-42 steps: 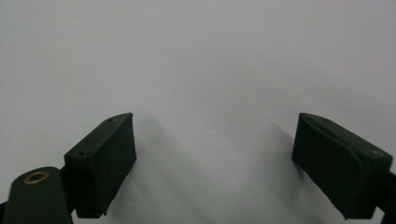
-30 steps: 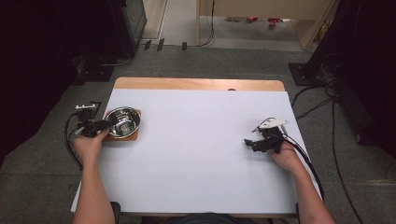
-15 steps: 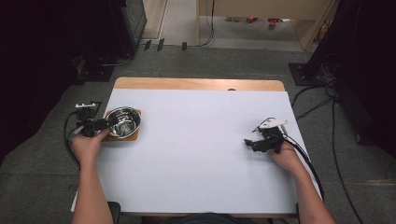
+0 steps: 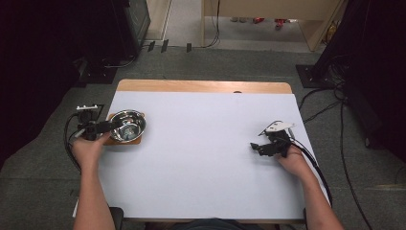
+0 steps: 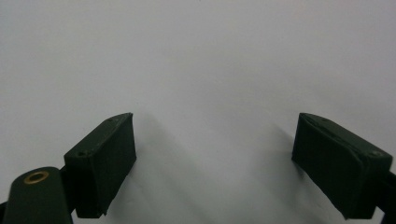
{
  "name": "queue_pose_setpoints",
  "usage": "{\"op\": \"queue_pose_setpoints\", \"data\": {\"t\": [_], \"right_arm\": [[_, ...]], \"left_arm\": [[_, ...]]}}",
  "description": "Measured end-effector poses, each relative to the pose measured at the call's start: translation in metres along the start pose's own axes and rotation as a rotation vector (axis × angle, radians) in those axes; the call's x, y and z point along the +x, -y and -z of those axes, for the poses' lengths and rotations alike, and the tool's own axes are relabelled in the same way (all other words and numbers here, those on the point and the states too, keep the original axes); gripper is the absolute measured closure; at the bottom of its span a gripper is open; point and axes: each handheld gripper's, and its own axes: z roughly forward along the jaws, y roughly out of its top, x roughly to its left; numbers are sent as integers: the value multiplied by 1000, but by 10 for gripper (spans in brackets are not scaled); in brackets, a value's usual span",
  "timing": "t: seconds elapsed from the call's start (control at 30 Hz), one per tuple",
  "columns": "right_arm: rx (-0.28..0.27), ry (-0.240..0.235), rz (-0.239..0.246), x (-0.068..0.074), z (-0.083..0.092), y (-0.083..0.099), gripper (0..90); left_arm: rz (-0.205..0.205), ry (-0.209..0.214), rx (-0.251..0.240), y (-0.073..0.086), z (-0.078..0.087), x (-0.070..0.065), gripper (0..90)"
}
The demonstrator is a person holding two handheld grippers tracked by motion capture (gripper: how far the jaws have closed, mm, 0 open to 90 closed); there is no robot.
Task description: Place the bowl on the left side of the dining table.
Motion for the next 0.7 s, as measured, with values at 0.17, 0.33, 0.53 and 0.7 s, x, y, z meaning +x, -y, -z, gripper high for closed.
{"op": "queue_pose_setpoints", "data": {"t": [0.17, 0.33, 0.53, 0.7], "right_arm": [[0, 0, 1, 0, 0, 0, 130], [0, 0, 0, 0, 0, 0, 130], [0, 0, 0, 0, 0, 0, 130], [0, 0, 0, 0, 0, 0, 130]], "left_arm": [[9, 5, -3, 1, -1, 1, 445], [10, 13, -32, -1, 4, 2, 436], [10, 12, -47, -3, 10, 0, 421], [-1, 0, -69, -5, 16, -5, 413]]}}
